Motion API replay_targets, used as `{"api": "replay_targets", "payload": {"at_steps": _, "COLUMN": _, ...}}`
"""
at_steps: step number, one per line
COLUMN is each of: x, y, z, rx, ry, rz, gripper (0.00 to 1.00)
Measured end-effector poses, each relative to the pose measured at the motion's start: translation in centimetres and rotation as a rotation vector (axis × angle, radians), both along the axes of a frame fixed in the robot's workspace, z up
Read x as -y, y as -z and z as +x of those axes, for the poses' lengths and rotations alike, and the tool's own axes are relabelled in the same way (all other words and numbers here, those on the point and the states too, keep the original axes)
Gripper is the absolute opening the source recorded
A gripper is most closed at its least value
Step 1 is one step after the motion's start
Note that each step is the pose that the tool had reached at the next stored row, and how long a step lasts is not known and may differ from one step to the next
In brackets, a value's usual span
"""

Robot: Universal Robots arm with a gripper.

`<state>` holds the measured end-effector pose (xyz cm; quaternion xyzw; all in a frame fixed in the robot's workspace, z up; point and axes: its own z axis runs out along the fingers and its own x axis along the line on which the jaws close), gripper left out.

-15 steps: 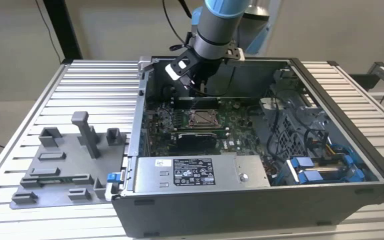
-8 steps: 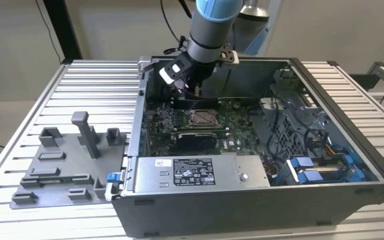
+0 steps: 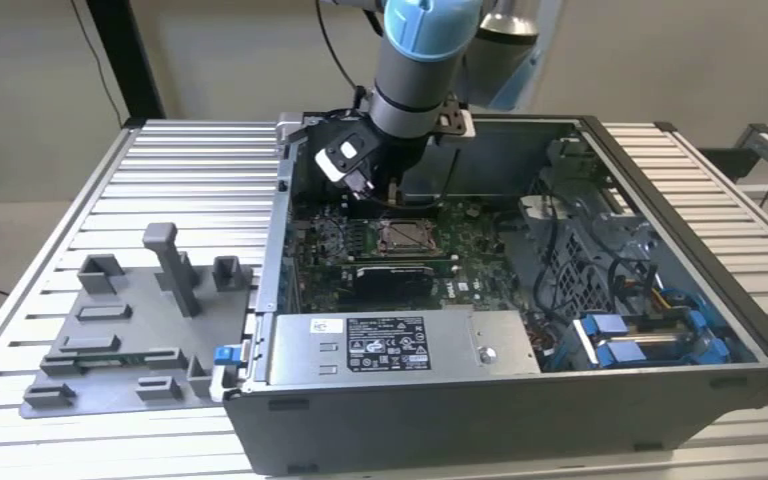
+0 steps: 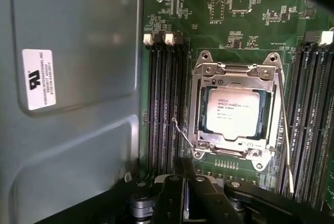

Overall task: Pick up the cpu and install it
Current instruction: 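Install the first cpu locking lever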

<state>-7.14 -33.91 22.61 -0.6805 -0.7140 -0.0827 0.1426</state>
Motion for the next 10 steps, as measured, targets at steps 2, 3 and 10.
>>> {"api": "replay_targets", "payload": {"at_steps": 2, "x": 0.00, "y": 0.17, "z": 0.02, "rx": -0.0001, "ry": 0.000, "rz": 0.0073, "gripper": 0.00}}
{"api": "replay_targets", "payload": {"at_steps": 3, "x": 0.00, "y": 0.23, "z": 0.02, "rx": 0.0001, "ry": 0.000, "rz": 0.0097, "gripper": 0.00}}
{"api": "replay_targets", "payload": {"at_steps": 10, "x": 0.00, "y": 0.35, "z": 0.02, "rx": 0.0011, "ry": -0.009, "rz": 0.0146, "gripper": 0.00}}
